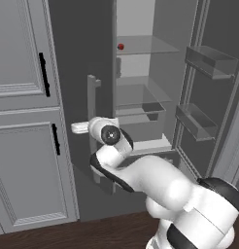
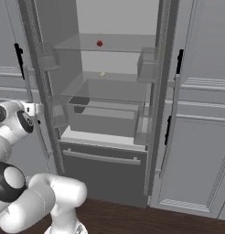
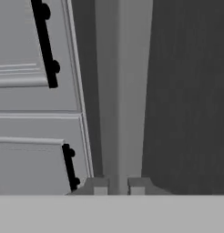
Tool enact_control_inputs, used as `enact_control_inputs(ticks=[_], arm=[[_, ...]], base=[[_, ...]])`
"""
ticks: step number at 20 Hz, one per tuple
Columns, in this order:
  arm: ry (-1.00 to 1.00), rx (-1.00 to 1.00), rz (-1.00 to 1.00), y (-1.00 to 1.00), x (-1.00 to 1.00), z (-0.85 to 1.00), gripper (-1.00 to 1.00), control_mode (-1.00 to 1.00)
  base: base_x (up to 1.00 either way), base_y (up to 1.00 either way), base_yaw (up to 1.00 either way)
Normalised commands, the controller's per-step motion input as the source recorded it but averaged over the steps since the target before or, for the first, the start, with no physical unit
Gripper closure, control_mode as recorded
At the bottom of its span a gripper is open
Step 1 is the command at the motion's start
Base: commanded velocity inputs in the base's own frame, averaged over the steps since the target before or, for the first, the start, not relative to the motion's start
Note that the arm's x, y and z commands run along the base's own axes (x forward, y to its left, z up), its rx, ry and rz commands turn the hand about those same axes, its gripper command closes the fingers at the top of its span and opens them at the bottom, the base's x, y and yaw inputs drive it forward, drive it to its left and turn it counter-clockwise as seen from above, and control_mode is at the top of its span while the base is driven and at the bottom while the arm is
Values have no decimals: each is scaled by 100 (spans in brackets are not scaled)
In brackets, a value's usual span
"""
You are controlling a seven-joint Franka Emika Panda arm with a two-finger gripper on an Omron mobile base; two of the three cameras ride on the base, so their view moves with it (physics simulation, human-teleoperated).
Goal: Take the strawberry from the fridge and place it on top of the pancake, located on the dining counter.
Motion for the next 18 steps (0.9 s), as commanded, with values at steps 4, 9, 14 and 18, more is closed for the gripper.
enact_control_inputs(ticks=[4,9,14,18], arm=[[-6,5,0,100,-46,-18,100,-100],[-11,13,0,71,-73,12,100,-100],[-3,18,-1,-95,-92,82,100,-100],[-20,39,0,-100,-57,71,100,-100]], base=[[0,0,0],[0,0,0],[0,0,0],[0,0,0]])
